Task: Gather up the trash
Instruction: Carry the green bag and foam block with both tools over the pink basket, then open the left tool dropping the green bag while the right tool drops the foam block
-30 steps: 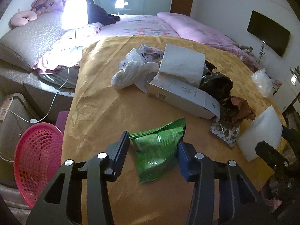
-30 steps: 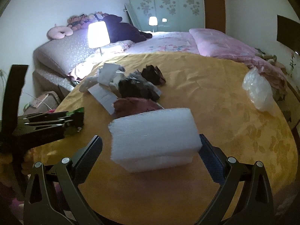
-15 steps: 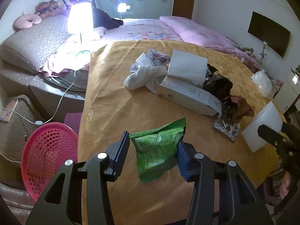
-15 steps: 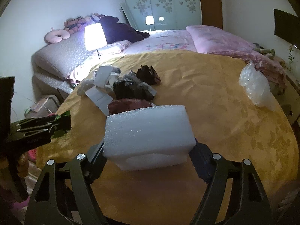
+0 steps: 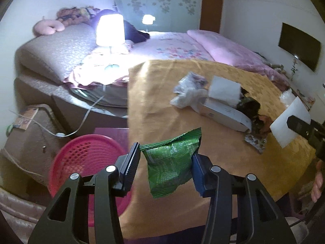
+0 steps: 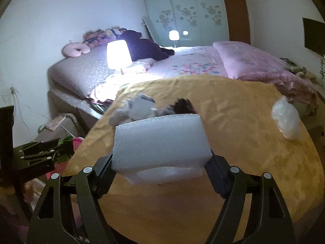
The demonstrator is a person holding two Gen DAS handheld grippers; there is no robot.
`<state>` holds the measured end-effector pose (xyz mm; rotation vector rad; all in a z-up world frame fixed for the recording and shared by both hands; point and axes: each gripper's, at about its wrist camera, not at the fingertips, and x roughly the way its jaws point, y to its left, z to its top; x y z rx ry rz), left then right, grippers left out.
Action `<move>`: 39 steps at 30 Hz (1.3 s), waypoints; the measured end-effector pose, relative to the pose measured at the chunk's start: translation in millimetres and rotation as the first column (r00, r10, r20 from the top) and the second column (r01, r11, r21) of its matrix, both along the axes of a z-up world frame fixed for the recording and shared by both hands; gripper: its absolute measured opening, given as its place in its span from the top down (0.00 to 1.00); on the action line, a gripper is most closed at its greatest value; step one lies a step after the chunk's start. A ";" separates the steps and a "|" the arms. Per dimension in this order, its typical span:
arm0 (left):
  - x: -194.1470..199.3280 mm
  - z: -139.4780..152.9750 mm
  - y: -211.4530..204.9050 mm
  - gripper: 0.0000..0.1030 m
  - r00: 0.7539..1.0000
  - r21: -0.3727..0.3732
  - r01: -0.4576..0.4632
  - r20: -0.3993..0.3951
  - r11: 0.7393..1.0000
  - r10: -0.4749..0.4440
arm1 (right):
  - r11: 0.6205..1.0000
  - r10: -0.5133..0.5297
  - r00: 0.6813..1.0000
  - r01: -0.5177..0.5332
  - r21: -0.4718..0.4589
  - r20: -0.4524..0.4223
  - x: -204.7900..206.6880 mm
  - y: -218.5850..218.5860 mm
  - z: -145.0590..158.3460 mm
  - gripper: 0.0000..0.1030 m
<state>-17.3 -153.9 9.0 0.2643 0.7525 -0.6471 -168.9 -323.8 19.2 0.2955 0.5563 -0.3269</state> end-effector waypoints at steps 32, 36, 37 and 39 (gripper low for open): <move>50.2 -14.8 132.9 0.56 0.918 0.042 -0.396 0.040 0.917 0.395 | 0.906 0.422 0.903 -0.424 0.001 -0.077 142.9 140.9 -2.4 0.28; 55.7 -20.9 137.1 0.56 0.912 0.052 -0.411 0.033 0.910 0.409 | 0.891 0.453 0.885 -0.455 0.010 -0.104 157.3 156.6 -9.6 0.28; 56.3 -22.0 137.0 0.56 0.911 0.054 -0.413 0.032 0.909 0.411 | 0.888 0.458 0.882 -0.459 0.014 -0.109 159.6 158.7 -11.5 0.28; 58.3 -25.0 138.6 0.56 0.909 0.060 -0.416 0.026 0.907 0.416 | 0.884 0.467 0.876 -0.467 0.023 -0.122 165.9 162.8 -15.7 0.28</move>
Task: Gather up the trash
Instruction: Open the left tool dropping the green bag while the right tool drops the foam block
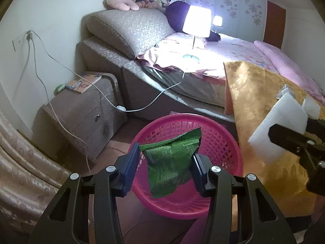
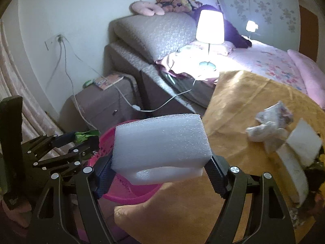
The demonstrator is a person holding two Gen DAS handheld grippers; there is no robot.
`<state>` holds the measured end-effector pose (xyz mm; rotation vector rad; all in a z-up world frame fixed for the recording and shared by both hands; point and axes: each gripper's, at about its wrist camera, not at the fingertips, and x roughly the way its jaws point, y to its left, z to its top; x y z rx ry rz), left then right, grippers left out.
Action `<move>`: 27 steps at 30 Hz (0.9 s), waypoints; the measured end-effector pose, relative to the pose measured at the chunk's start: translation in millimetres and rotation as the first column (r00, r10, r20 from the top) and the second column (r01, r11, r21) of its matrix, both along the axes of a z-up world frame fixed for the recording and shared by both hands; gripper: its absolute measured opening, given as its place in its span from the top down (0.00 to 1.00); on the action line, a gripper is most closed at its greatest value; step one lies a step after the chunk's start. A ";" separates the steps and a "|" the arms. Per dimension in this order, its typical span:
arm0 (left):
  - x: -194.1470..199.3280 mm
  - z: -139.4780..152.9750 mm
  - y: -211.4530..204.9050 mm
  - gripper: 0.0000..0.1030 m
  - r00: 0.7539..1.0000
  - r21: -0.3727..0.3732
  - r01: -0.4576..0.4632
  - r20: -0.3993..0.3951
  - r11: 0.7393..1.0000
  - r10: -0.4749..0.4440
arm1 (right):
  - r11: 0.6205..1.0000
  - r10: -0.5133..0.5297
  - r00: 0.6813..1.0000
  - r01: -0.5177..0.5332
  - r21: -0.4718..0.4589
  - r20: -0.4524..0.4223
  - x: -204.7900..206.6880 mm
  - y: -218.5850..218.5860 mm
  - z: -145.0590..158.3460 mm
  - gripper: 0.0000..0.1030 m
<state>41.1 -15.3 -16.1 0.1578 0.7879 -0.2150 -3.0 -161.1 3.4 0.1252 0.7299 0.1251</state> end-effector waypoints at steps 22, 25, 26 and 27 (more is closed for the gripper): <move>8.4 -14.3 -2.3 0.36 0.999 0.032 -0.026 -0.032 0.999 0.027 | 0.999 0.010 0.999 -0.009 0.036 -0.039 25.0 10.2 -12.1 0.19; 7.9 -14.2 -1.6 0.32 0.999 0.029 -0.029 -0.031 0.999 0.030 | 0.999 0.001 0.999 0.000 0.043 -0.038 22.0 7.5 -12.4 0.19; 7.8 -14.1 -1.2 0.30 0.999 0.028 -0.032 -0.031 0.999 0.033 | 0.999 -0.002 0.999 0.004 0.046 -0.037 20.7 6.9 -12.3 0.19; 7.6 -14.2 -1.0 0.29 0.999 0.027 -0.034 -0.030 0.999 0.035 | 0.999 -0.005 0.999 0.007 0.048 -0.035 19.1 6.1 -12.0 0.19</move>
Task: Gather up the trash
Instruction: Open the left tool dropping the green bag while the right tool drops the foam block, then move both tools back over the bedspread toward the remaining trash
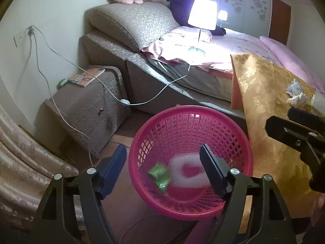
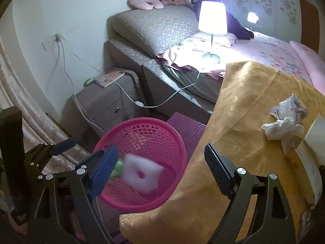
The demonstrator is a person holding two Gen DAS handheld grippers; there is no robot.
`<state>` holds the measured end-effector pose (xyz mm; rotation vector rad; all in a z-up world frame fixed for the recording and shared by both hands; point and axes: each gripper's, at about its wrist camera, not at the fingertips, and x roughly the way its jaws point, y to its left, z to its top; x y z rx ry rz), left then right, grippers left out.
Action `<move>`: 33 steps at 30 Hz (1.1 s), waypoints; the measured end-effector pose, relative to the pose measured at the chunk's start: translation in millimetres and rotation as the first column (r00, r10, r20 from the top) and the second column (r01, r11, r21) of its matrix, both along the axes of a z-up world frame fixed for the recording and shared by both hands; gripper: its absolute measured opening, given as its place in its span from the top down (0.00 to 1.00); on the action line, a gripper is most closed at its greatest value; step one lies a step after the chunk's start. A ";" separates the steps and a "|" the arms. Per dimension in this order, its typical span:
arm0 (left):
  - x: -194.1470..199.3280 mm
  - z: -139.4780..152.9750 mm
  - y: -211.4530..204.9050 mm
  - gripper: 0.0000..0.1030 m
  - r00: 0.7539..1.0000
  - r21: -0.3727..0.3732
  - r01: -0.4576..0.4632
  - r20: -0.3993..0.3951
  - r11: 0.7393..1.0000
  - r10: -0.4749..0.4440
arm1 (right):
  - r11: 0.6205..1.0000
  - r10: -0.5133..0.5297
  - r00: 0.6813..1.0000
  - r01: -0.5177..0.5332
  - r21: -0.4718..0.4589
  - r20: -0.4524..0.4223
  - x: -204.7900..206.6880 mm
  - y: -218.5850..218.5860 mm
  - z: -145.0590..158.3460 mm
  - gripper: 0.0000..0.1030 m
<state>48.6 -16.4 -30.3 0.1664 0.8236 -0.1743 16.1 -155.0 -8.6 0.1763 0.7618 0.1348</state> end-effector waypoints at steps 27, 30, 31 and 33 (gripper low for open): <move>-20.0 8.3 -20.4 0.21 0.996 -0.023 0.085 0.032 0.996 -0.085 | 0.983 -0.180 0.981 0.181 -0.006 0.077 -63.8 -55.4 12.6 0.19; -23.5 7.6 -25.3 0.21 0.994 -0.024 0.108 0.032 0.994 -0.107 | 0.975 -0.219 0.972 0.220 -0.008 0.083 -77.9 -69.3 12.1 0.19; -24.4 7.2 -27.0 0.21 0.993 -0.023 0.115 0.030 0.993 -0.114 | 0.972 -0.234 0.969 0.235 -0.008 0.084 -82.9 -74.2 11.6 0.19; -28.1 7.0 -31.7 0.21 0.991 -0.020 0.130 0.031 0.991 -0.129 | 0.964 -0.263 0.961 0.265 -0.014 0.088 -92.0 -82.5 10.5 0.19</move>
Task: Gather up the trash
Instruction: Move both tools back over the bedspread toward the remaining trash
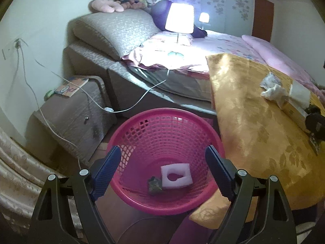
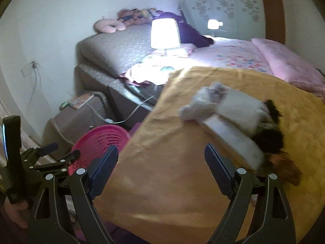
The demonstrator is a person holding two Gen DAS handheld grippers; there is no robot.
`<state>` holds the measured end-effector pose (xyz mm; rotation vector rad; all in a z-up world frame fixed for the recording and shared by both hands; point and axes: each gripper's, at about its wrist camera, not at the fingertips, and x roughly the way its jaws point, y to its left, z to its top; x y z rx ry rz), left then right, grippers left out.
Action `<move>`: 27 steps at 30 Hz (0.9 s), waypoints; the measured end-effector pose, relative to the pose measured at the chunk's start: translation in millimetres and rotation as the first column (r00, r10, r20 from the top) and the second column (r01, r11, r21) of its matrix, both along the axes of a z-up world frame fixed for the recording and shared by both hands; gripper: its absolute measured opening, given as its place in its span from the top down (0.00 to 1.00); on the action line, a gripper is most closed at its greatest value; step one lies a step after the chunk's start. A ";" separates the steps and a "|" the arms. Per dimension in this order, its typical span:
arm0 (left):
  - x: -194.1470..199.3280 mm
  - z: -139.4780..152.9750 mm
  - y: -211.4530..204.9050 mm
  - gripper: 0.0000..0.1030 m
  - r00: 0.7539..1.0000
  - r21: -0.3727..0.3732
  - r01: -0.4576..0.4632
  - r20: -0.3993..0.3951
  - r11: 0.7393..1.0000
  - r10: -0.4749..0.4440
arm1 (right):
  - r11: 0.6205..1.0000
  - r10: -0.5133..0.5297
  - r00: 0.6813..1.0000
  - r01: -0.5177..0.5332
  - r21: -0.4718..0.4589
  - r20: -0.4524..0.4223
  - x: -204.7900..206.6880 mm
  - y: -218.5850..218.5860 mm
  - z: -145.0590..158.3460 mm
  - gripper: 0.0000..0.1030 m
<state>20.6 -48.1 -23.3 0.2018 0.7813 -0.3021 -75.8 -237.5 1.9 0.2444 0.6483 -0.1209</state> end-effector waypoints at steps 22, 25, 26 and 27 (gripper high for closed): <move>-26.9 -11.5 -44.6 0.21 0.986 0.036 0.168 -0.021 0.985 -0.167 | 0.946 -0.323 0.946 0.323 -0.008 -0.033 -86.3 -113.0 -29.8 0.19; -29.1 -14.2 -49.2 0.21 0.983 0.046 0.182 -0.027 0.982 -0.181 | 0.954 -0.300 0.953 0.300 -0.003 -0.032 -79.8 -114.5 -30.6 0.19; -29.4 -14.7 -49.9 0.21 0.983 0.047 0.183 -0.028 0.982 -0.182 | 0.956 -0.294 0.955 0.294 -0.001 -0.031 -76.3 -114.7 -30.3 0.19; -29.2 -15.3 -50.4 0.21 0.983 0.048 0.183 -0.030 0.982 -0.182 | 0.958 -0.288 0.957 0.288 0.001 -0.030 -73.2 -113.9 -29.8 0.19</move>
